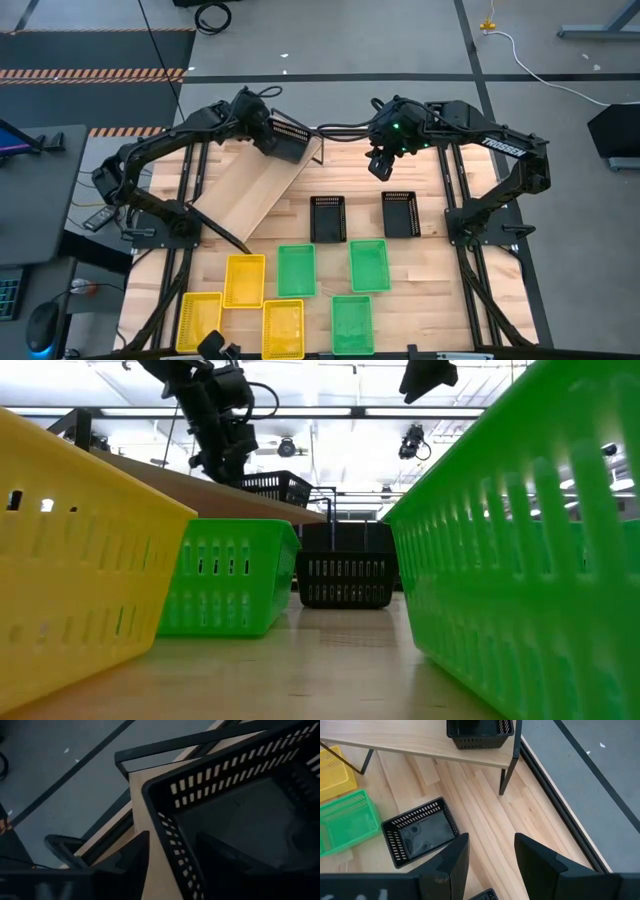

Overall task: Stack baskets on shelf by color
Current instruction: Put the top black bin on the shelf

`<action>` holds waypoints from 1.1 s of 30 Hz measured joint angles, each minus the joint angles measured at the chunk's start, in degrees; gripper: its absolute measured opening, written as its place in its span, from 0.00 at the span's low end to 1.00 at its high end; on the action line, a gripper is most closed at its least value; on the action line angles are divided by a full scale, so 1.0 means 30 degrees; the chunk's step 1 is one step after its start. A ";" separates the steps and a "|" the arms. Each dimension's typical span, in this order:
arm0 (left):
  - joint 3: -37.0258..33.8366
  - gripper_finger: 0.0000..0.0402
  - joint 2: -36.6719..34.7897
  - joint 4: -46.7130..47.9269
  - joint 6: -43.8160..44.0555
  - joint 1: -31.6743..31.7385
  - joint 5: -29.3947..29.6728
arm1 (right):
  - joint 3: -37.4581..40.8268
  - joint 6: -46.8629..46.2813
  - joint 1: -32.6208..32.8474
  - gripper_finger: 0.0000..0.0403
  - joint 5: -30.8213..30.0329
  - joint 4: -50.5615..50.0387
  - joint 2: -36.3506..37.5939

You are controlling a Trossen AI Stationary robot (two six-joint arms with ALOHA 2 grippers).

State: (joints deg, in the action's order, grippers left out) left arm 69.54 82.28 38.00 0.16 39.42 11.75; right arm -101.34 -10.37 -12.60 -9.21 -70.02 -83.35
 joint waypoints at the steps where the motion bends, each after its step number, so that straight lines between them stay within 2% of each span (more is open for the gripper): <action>1: 0.0000 0.37 0.0000 -0.0065 -0.0005 0.0006 0.0000 | 0.0000 0.0007 0.0000 0.41 -0.0007 0.0000 0.0000; 7: 0.0000 0.22 -0.0007 -0.0329 -0.0005 0.0194 0.0000 | 0.0000 0.0007 0.0000 0.41 -0.0029 0.0000 0.0000; 12: 0.0000 0.16 -0.0007 -0.0351 0.0005 0.0536 0.0000 | 0.0000 0.0001 0.0000 0.41 -0.0035 0.0000 -0.0002; 25: 0.0000 0.14 -0.0015 -0.0739 -0.0225 0.0843 -0.0015 | 0.0000 0.0000 0.0000 0.41 -0.0039 0.0000 -0.0007; 33: 0.0000 0.12 -0.0022 -0.0810 0.1260 0.0837 -0.0022 | 0.0000 0.0000 0.0000 0.41 -0.0124 0.0007 -0.0007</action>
State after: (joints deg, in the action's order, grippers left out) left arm 69.54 82.21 35.57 3.94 41.93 11.68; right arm -101.34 -10.37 -12.60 -9.58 -70.00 -83.37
